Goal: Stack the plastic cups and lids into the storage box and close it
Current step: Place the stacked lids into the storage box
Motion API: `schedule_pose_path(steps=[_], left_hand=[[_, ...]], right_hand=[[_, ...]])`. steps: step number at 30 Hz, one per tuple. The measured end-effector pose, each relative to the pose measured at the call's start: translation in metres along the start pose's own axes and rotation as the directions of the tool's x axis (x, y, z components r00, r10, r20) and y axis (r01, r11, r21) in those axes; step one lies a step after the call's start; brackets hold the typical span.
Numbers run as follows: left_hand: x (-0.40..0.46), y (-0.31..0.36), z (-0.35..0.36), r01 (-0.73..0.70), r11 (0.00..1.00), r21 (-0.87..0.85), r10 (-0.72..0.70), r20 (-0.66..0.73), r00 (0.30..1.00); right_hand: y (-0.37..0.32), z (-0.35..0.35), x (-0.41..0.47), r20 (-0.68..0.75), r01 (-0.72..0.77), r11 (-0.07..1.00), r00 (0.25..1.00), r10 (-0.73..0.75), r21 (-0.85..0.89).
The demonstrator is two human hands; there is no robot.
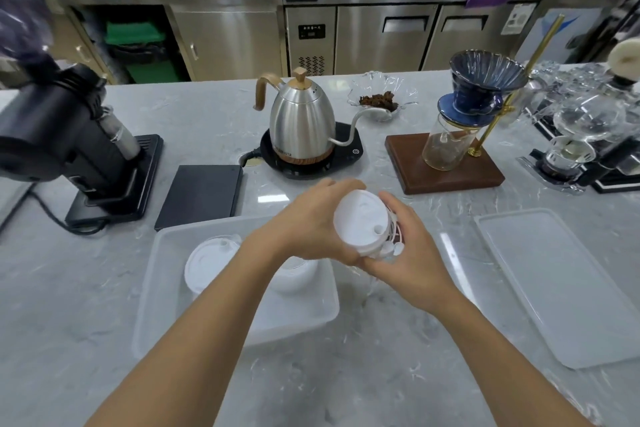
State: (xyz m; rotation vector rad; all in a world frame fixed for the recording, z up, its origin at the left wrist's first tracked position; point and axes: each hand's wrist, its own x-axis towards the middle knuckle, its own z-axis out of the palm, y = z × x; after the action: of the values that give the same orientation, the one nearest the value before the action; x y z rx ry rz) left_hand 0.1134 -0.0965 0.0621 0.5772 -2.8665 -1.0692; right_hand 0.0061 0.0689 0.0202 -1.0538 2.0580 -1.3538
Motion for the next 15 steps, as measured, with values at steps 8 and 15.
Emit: schedule_pose_path(steps=[8, 15], left_hand=[[-0.076, -0.027, -0.016, 0.064, 0.983, -0.174, -0.104, -0.23, 0.968], [-0.128, -0.041, -0.022, 0.052, 0.96, -0.277, -0.162, -0.389, 0.907]], right_hand=[[-0.04, 0.035, -0.021, 0.21, 0.076, 0.983, 0.972, -0.11, 0.166], [-0.074, 0.079, -0.029, 0.167, -0.101, 0.872, 0.986, 0.023, 0.479]])
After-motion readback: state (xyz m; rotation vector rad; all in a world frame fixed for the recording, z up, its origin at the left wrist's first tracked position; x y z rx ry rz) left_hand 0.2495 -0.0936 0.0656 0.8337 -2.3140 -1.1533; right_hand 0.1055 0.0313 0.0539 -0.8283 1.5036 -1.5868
